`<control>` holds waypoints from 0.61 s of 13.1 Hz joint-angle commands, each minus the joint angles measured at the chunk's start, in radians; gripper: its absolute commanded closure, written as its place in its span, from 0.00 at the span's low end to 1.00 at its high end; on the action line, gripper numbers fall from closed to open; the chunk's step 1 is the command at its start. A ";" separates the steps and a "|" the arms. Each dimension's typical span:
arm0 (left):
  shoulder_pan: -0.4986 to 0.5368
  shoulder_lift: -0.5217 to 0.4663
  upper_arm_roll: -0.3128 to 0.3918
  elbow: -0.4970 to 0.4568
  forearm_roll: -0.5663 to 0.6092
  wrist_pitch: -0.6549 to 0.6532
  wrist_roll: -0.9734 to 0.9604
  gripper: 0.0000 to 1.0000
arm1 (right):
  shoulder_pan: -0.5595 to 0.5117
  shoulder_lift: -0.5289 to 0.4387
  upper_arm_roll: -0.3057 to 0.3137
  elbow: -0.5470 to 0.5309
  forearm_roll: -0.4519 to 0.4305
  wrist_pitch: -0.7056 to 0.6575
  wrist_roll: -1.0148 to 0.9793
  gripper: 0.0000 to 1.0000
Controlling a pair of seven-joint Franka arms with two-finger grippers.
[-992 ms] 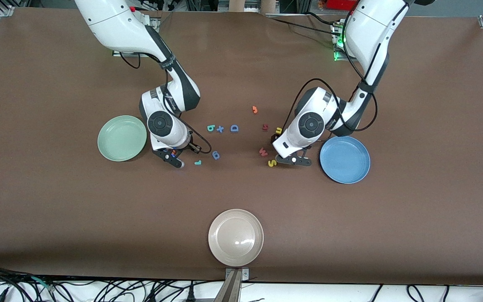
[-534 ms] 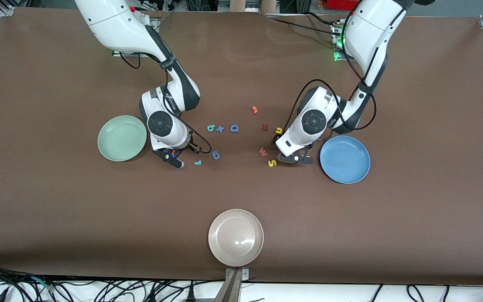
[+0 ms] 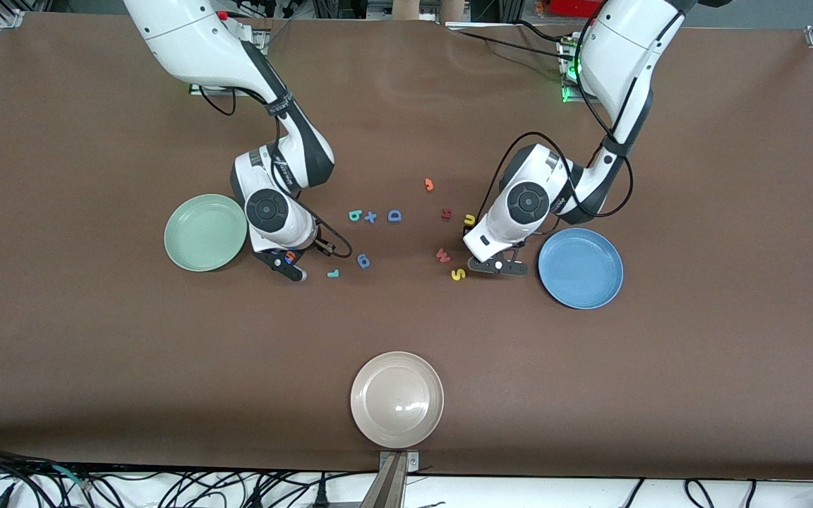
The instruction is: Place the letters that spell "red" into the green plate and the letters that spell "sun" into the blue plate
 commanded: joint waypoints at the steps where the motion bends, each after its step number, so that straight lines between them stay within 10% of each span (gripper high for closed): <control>1: -0.002 -0.031 -0.001 -0.031 0.024 0.009 -0.027 0.62 | 0.008 -0.073 -0.031 -0.017 0.005 -0.085 -0.037 1.00; 3: -0.004 -0.031 -0.003 -0.026 0.022 -0.001 -0.029 0.95 | 0.008 -0.135 -0.052 -0.004 0.002 -0.175 -0.048 1.00; 8: 0.001 -0.050 -0.001 -0.011 0.021 -0.017 -0.026 0.95 | 0.008 -0.296 -0.103 0.002 -0.037 -0.326 -0.101 1.00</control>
